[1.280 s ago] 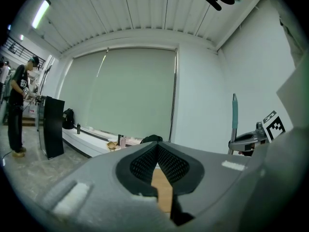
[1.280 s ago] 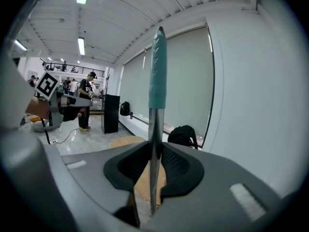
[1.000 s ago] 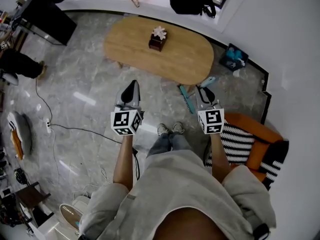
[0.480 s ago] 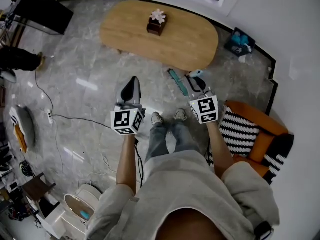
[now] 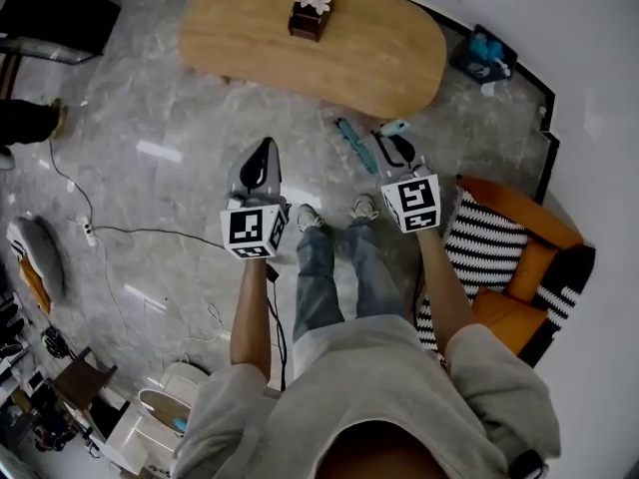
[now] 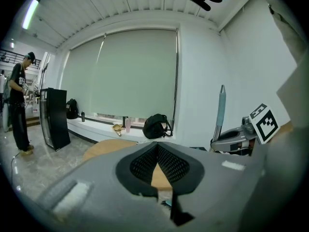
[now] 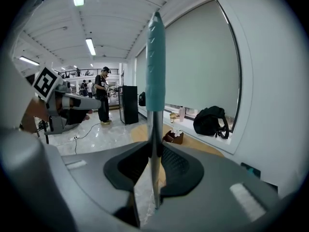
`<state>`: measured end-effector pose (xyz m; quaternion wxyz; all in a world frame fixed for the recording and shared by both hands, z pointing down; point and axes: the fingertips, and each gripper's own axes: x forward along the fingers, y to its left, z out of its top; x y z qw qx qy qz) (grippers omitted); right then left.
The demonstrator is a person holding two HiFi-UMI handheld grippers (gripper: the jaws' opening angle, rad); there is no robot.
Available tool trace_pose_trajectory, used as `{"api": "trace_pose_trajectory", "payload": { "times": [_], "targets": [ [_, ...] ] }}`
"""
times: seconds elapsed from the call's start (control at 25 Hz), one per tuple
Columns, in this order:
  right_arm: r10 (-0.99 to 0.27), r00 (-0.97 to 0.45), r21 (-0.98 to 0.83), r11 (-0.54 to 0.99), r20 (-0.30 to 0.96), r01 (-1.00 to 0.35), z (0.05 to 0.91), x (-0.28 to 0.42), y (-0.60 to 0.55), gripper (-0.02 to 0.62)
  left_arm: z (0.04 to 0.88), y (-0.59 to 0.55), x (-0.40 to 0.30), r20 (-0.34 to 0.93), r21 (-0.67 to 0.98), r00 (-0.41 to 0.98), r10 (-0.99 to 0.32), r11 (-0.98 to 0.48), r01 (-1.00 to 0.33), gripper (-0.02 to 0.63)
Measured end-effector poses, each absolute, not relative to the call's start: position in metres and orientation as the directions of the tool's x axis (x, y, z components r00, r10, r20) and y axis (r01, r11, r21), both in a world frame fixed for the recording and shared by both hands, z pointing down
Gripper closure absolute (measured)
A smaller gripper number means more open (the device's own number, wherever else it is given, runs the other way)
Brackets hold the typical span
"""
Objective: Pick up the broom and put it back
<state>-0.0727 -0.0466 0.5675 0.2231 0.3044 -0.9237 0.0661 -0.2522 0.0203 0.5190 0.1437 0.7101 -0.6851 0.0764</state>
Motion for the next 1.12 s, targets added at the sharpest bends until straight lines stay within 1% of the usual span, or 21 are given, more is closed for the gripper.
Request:
{"api": "trace_pose_trajectory", "payload": {
  "times": [0.44, 0.72, 1.12],
  "targets": [
    [-0.551, -0.675, 0.001, 0.775, 0.491, -0.632, 0.643, -0.080, -0.049, 0.514, 0.610, 0.023, -0.274, 0.374, 0.111, 0.060, -0.925, -0.019, -0.994, 0.601],
    [-0.529, -0.688, -0.028, 0.782, 0.497, -0.622, 0.682, -0.099, -0.051, 0.514, 0.641, 0.020, -0.272, 0.379, 0.125, 0.069, -0.923, -0.023, -0.992, 0.601],
    [-0.488, -0.690, -0.074, 0.786, 0.535, -0.614, 0.732, -0.118, -0.061, 0.514, 0.681, 0.010, -0.274, 0.418, 0.116, 0.070, -0.906, -0.023, -0.993, 0.601]
  ]
}}
